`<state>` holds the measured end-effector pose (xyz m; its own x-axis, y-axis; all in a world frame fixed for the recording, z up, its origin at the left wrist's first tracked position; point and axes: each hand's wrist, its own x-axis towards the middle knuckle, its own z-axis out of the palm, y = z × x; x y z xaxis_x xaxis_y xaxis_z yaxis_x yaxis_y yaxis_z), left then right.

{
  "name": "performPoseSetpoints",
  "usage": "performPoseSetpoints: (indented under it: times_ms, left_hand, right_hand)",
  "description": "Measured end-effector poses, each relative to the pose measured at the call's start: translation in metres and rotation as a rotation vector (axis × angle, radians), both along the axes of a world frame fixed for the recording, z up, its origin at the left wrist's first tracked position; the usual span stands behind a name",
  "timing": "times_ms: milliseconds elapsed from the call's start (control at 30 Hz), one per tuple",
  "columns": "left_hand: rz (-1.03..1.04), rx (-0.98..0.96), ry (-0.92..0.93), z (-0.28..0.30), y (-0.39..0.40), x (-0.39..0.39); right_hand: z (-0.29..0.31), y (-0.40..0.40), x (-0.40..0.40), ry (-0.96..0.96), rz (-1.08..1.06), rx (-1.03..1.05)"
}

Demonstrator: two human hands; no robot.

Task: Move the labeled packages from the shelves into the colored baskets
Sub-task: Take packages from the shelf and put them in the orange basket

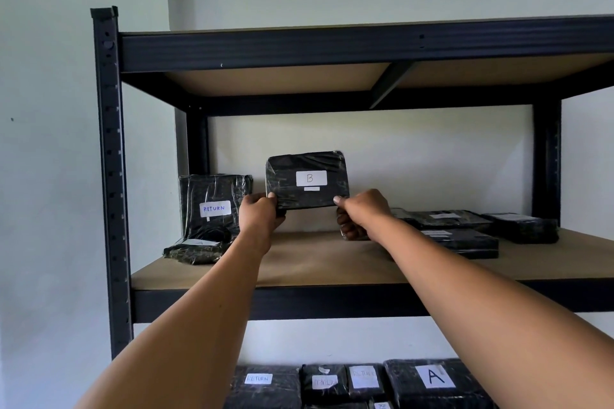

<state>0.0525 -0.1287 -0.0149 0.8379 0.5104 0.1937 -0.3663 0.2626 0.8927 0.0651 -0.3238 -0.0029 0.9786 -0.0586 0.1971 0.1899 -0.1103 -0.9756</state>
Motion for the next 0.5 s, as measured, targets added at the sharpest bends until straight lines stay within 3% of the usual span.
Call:
performPoseSetpoints:
  times_ms: [333, 500]
  left_hand:
    - [-0.085, -0.033, -0.022, 0.000, -0.003, 0.002]
    - [-0.133, -0.096, -0.047, 0.003, -0.008, 0.003]
  right_hand:
    - [0.000, -0.004, -0.001, 0.006, -0.005, -0.032]
    - [0.007, -0.017, -0.007, -0.038, -0.013, -0.194]
